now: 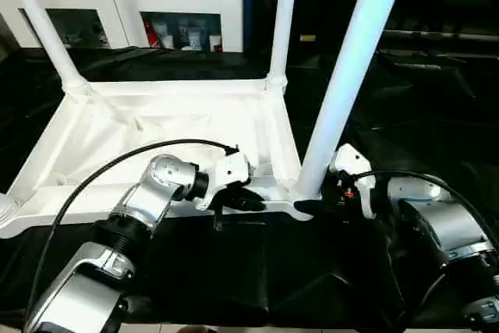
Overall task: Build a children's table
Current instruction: Rotate leg to tighten
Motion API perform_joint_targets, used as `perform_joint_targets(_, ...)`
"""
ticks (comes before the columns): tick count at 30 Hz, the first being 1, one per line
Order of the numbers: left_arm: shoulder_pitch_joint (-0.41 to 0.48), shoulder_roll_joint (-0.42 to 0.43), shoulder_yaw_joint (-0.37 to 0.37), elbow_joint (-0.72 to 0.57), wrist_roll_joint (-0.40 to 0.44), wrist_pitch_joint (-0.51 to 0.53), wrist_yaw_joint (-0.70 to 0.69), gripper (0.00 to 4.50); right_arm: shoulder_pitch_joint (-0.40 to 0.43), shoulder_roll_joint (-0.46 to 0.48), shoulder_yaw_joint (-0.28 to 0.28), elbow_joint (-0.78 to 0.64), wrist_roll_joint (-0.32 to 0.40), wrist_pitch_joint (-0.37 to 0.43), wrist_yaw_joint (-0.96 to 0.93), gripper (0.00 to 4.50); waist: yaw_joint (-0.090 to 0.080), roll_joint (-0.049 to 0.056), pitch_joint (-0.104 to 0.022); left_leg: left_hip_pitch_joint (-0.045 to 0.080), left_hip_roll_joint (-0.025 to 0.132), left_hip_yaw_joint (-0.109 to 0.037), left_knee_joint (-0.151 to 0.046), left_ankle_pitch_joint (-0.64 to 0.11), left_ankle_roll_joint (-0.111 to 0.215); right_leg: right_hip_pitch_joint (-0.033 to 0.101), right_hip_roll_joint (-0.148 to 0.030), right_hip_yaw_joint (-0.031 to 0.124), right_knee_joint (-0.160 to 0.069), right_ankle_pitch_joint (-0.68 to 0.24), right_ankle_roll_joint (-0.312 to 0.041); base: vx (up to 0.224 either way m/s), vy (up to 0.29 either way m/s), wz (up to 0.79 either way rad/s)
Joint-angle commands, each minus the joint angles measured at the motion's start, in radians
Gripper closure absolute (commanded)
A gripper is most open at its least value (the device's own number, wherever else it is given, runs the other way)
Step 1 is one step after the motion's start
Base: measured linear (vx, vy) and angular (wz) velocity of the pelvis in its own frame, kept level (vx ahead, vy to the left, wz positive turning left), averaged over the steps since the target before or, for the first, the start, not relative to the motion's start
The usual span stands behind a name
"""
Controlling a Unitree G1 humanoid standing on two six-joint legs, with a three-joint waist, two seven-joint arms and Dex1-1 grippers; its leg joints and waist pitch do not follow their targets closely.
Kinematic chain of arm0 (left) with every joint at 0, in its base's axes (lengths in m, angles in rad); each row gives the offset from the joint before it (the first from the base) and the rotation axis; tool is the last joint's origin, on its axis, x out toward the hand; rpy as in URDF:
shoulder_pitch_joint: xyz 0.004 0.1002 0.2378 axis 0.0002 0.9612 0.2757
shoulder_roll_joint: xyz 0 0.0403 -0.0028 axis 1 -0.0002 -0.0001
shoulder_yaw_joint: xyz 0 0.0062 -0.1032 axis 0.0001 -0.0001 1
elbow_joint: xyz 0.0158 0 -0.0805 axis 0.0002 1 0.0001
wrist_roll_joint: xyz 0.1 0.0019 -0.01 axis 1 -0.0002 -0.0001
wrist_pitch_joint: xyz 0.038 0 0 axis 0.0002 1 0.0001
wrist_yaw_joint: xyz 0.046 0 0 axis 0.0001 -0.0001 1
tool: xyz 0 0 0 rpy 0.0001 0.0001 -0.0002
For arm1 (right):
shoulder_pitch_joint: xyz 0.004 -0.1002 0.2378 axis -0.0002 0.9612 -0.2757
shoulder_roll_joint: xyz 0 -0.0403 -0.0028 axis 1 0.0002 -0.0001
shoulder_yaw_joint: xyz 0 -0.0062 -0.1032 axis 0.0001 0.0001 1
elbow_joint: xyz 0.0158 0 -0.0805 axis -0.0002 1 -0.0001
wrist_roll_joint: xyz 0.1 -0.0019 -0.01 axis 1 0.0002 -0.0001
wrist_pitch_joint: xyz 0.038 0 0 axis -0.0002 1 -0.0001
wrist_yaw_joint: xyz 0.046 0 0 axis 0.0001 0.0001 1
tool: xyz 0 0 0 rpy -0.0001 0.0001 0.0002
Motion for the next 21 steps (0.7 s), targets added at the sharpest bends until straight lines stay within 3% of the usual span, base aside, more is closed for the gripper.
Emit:
perform_joint_targets(1, 0.017, 0.006, -0.038, -0.007, 0.022, 0.012, -0.028, 4.50, -0.001, -0.002, 0.002, -0.004, -0.003, 0.003, 0.002, 1.76, 0.003, -0.011, -0.065, 0.017, 0.073, -0.034, -0.061, -0.124, 0.067, 0.047, -0.102, 0.056, -0.062, -0.133, -0.228, 0.000, 0.000, 0.00)
perform_joint_targets(4, 0.016, 0.002, -0.035, 0.002, 0.028, 0.025, -0.010, 4.50, 0.000, 0.020, -0.015, 0.022, -0.004, -0.003, -0.035, 1.77, 0.002, -0.009, -0.064, 0.018, 0.073, -0.034, -0.061, -0.134, 0.064, 0.045, -0.102, 0.056, -0.065, -0.148, -0.228, 0.000, 0.000, 0.00)
perform_joint_targets(6, -0.004, -0.032, -0.011, 0.051, 0.040, 0.047, 0.090, 4.50, -0.010, 0.067, -0.052, 0.086, -0.012, 0.015, -0.141, 1.77, -0.001, -0.009, -0.061, 0.020, 0.073, -0.034, -0.063, -0.160, 0.053, 0.043, -0.103, 0.056, -0.069, -0.189, -0.223, 0.000, 0.000, 0.00)
perform_joint_targets(7, -0.004, -0.032, -0.011, 0.051, 0.040, 0.047, 0.090, 4.50, -0.010, 0.067, -0.052, 0.086, -0.012, 0.015, -0.141, 1.77, -0.005, -0.009, -0.055, 0.023, 0.069, -0.035, -0.066, -0.195, 0.037, 0.040, -0.104, 0.055, -0.080, -0.254, -0.217, 0.000, 0.000, 0.00)
perform_joint_targets(9, -0.048, -0.097, 0.034, 0.136, 0.051, 0.067, 0.267, 4.50, -0.030, 0.160, -0.122, 0.191, -0.018, 0.047, -0.353, 1.78, -0.012, -0.008, -0.052, 0.034, 0.066, -0.037, -0.067, -0.248, 0.008, 0.034, -0.105, 0.055, -0.093, -0.363, -0.197, 0.000, 0.000, 0.00)
perform_joint_targets(10, -0.062, -0.112, 0.040, 0.160, 0.059, 0.074, 0.315, 4.50, -0.032, 0.187, -0.136, 0.212, -0.019, 0.057, -0.404, 1.78, -0.016, -0.010, -0.054, 0.033, 0.065, -0.043, -0.070, -0.258, -0.008, 0.040, -0.105, 0.053, -0.093, -0.397, -0.181, 0.000, 0.000, 0.00)
perform_joint_targets(12, -0.098, -0.159, 0.056, 0.218, 0.080, 0.116, 0.462, 4.50, -0.038, 0.262, -0.175, 0.264, -0.030, 0.078, -0.572, 1.78, -0.021, -0.003, -0.051, 0.037, 0.067, -0.044, -0.075, -0.277, -0.024, 0.032, -0.103, 0.054, -0.098, -0.409, -0.165, 0.000, 0.000, 0.00)
perform_joint_targets(13, -0.099, -0.161, 0.057, 0.219, 0.079, 0.118, 0.466, 4.50, -0.038, 0.264, -0.175, 0.265, -0.031, 0.078, -0.577, 1.78, -0.024, -0.006, -0.053, 0.039, 0.068, -0.048, -0.076, -0.298, -0.031, 0.035, -0.106, 0.053, -0.099, -0.414, -0.165, 0.000, 0.000, 0.00)
perform_joint_targets(14, -0.113, -0.190, 0.070, 0.237, 0.076, 0.147, 0.521, 4.50, -0.042, 0.296, -0.183, 0.282, -0.044, 0.078, -0.649, 1.78, -0.027, -0.002, -0.053, 0.037, 0.066, -0.047, -0.077, -0.293, -0.030, 0.036, -0.105, 0.053, -0.099, -0.397, -0.165, 0.000, 0.000, 0.00)
perform_joint_targets(16, -0.123, -0.219, 0.077, 0.247, 0.077, 0.162, 0.570, 4.50, -0.050, 0.325, -0.184, 0.299, -0.061, 0.069, -0.715, 1.78, -0.032, -0.005, -0.054, 0.036, 0.065, -0.045, -0.077, -0.294, -0.024, 0.035, -0.104, 0.056, -0.100, -0.369, -0.170, 0.000, 0.000, 0.00)
perform_joint_targets(17, -0.125, -0.234, 0.072, 0.247, 0.081, 0.172, 0.583, 4.50, -0.057, 0.344, -0.186, 0.308, -0.063, 0.065, -0.743, 1.78, -0.030, -0.002, -0.055, 0.037, 0.064, -0.044, -0.075, -0.291, -0.021, 0.034, -0.105, 0.057, -0.100, -0.362, -0.174, 0.000, 0.000, 0.00)
perform_joint_targets(19, -0.125, -0.250, 0.057, 0.247, 0.095, 0.180, 0.588, 4.50, -0.069, 0.369, -0.189, 0.318, -0.067, 0.057, -0.771, 1.78, -0.033, -0.004, -0.052, 0.033, 0.063, -0.045, -0.077, -0.292, -0.012, 0.036, -0.106, 0.056, -0.103, -0.377, -0.169, 0.000, 0.000, 0.00)
perform_joint_targets(21, -0.126, -0.263, 0.046, 0.257, 0.109, 0.179, 0.589, 4.50, -0.084, 0.389, -0.190, 0.327, -0.078, 0.044, -0.793, 1.78, -0.032, -0.001, -0.052, 0.036, 0.063, -0.045, -0.076, -0.300, -0.008, 0.034, -0.106, 0.057, -0.107, -0.396, -0.159, 0.000, 0.000, 0.00)
